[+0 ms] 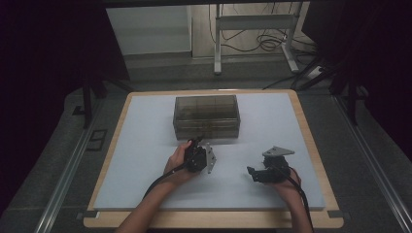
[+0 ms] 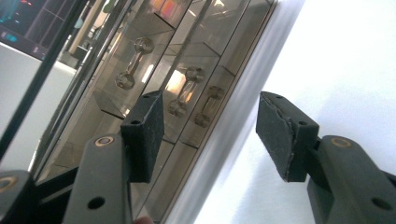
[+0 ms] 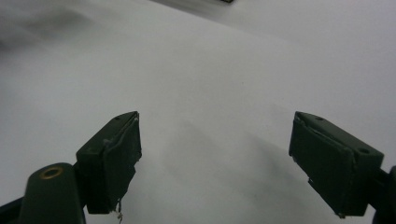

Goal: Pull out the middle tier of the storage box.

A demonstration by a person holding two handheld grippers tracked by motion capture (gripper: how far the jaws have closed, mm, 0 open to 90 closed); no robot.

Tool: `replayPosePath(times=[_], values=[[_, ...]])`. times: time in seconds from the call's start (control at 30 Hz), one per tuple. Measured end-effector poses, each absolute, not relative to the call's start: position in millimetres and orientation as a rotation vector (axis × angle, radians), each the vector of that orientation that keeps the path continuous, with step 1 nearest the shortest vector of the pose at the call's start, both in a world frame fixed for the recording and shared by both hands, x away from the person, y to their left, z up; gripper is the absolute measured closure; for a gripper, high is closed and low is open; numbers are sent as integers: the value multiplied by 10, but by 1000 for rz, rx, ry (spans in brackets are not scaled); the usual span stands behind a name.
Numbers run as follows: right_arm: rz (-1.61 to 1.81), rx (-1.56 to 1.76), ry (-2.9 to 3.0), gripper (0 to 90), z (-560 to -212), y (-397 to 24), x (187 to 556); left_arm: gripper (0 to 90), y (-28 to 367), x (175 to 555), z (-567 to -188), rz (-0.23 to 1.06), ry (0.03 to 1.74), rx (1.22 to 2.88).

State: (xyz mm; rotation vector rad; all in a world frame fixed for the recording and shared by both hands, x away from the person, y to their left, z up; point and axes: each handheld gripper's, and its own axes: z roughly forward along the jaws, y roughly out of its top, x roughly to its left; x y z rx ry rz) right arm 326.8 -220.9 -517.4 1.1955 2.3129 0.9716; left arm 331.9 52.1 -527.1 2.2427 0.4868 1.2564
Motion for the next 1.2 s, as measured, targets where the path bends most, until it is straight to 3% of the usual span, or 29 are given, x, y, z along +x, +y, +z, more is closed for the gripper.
replayPosePath(times=[0.57, 1.2], values=[[973, 1191, 2314, 165, -5174, -2203, 3267, 339, 707, 3264, -5206, 1051, 614, 2205], [970, 1188, 2313, 165, -5170, -2193, 3264, 249, 853, 3097, -5129, 1005, 658, 2152]])
